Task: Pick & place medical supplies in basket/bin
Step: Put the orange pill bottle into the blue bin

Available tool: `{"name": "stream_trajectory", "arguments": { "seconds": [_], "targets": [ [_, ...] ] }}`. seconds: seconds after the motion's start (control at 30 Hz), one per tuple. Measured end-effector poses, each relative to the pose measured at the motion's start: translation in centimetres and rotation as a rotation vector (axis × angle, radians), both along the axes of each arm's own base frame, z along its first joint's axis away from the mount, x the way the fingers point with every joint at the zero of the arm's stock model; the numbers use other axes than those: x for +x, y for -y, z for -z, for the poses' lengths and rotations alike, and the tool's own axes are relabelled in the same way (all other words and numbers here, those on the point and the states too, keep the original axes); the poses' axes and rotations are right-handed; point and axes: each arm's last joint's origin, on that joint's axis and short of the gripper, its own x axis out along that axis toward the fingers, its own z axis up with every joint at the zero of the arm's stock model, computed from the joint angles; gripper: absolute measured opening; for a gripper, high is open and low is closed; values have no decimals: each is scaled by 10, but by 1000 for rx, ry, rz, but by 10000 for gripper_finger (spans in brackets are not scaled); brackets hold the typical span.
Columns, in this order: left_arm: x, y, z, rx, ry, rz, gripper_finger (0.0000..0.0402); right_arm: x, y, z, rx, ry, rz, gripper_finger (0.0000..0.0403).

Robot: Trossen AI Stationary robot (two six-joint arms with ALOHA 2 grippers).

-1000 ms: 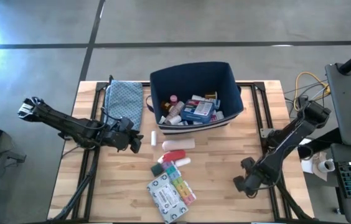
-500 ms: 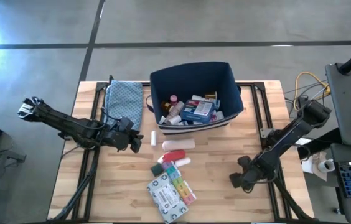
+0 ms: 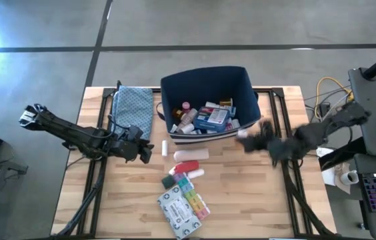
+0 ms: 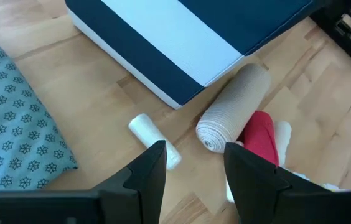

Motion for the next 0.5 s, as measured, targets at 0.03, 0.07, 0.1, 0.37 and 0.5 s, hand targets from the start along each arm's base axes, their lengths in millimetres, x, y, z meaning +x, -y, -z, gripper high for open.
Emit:
{"name": "stream_trajectory", "arguments": {
  "seconds": [0.03, 0.07, 0.1, 0.37, 0.5],
  "targets": [
    [0, 0, 0, -9, 3, -8, 143, 2, 11, -13, -62, 1, 19, 170],
    [0, 0, 0, -20, 8, -19, 143, 4, 23, -23, -120, -12, 39, 171],
    [0, 0, 0, -34, 14, -32, 143, 7, 35, -32, -166, -33, 52, 172],
    [-5, -1, 20, -156, 19, -165, 143, 48, 145, -66, -239, -200, 15, 175],
    [-7, -3, 41, -205, 8, -271, 147, 82, 179, -57, -255, -325, -130, 201]
  ]
}}
